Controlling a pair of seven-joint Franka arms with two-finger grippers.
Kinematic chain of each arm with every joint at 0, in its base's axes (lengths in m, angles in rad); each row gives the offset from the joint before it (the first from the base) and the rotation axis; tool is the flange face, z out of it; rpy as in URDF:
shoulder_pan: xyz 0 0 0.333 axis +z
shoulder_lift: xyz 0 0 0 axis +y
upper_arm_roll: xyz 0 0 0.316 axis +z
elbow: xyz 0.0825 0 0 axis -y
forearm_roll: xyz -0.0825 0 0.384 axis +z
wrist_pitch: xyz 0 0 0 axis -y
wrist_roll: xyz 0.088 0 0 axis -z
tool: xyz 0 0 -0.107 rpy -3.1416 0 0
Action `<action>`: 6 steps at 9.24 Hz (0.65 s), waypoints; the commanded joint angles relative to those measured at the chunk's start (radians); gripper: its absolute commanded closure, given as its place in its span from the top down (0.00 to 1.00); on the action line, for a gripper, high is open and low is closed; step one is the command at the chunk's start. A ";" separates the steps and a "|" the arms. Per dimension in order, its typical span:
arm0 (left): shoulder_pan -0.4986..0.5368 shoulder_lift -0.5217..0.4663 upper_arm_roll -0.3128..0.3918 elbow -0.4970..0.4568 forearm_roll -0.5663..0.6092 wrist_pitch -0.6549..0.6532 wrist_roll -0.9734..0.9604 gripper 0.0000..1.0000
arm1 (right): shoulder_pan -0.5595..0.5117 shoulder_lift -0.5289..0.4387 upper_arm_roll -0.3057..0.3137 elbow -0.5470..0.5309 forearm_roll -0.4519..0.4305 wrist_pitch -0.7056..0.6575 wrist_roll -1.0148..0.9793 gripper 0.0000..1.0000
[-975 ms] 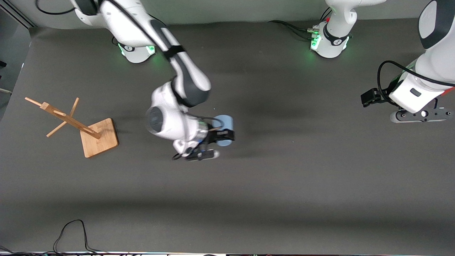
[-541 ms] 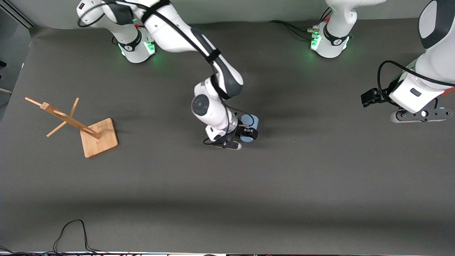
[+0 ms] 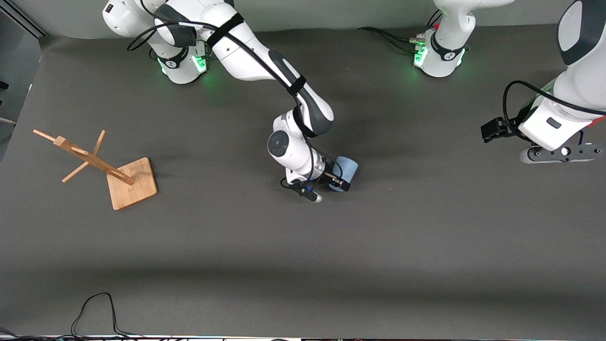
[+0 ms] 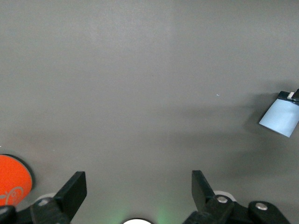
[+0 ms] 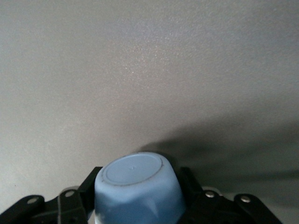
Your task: Rotate and upright cup with both arms
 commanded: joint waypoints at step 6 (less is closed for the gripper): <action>-0.020 0.039 0.004 0.001 -0.261 0.046 -0.342 1.00 | -0.007 -0.146 -0.083 -0.057 0.007 -0.198 0.039 1.00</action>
